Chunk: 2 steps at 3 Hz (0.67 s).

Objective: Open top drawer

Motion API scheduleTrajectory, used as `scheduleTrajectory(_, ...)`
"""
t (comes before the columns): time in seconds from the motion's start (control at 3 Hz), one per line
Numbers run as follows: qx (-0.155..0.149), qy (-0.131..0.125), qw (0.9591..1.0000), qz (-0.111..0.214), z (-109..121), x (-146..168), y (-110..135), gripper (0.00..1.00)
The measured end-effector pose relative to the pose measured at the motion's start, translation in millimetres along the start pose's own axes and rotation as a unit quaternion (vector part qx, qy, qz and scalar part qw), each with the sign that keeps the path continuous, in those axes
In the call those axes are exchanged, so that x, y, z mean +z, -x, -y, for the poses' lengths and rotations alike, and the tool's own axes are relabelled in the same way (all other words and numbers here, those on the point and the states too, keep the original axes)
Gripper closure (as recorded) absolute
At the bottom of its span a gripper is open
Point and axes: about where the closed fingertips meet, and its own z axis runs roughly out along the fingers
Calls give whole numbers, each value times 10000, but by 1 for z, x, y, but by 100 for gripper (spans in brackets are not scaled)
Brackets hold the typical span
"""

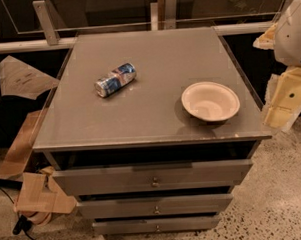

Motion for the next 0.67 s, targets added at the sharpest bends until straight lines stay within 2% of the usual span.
scheduleTrajectory(0.33, -8, 5, 10000, 35, -1, 0, 1, 0)
scheduleTrajectory(0.67, -90, 65, 9991, 410, -13, -1, 7, 0)
